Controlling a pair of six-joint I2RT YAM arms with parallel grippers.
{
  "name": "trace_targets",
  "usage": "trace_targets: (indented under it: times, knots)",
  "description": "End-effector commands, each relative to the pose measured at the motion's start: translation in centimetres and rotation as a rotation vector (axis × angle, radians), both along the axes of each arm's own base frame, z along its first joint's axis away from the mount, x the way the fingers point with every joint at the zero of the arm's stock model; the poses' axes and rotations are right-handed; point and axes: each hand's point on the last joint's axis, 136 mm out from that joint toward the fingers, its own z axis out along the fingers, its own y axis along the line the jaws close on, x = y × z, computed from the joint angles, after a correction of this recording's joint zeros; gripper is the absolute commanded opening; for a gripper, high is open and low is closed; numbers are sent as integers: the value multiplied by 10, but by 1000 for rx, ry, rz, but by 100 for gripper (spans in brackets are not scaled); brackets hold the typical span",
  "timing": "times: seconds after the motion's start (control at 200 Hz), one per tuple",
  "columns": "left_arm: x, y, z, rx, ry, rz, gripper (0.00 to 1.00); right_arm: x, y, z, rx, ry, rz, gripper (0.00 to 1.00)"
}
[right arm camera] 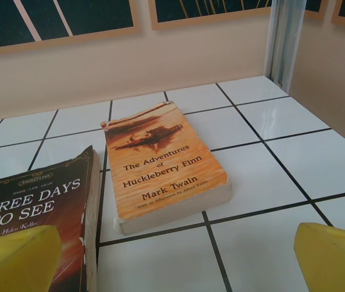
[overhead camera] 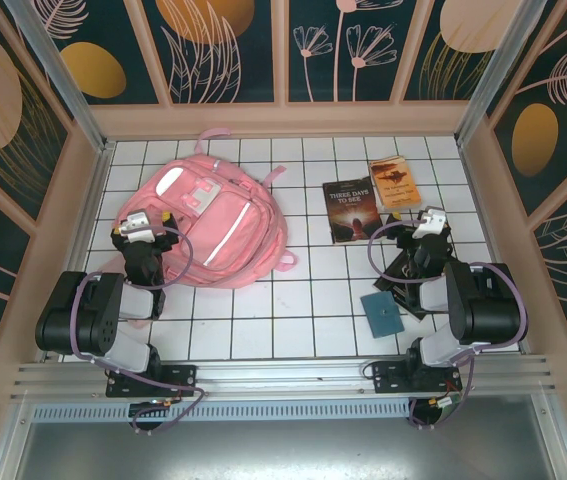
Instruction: Pack books, pencil case, and school supplies into a backpack
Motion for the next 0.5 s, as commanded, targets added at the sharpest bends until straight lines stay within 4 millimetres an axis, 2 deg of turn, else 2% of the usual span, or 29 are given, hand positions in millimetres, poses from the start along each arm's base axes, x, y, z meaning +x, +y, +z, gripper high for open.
trace_targets:
  times: [0.0,0.375,0.495]
  knots:
    - [3,0,4,-7,-15,-9,99,-1,-1,4,23,-28,-5,99]
    - [1,0,4,-5,-19,-7,99,-1,-2,4,23,-28,-5,99]
    - [2,1,11,-4,-19,-4,98,-1,-3,8,23,-31,-16,99]
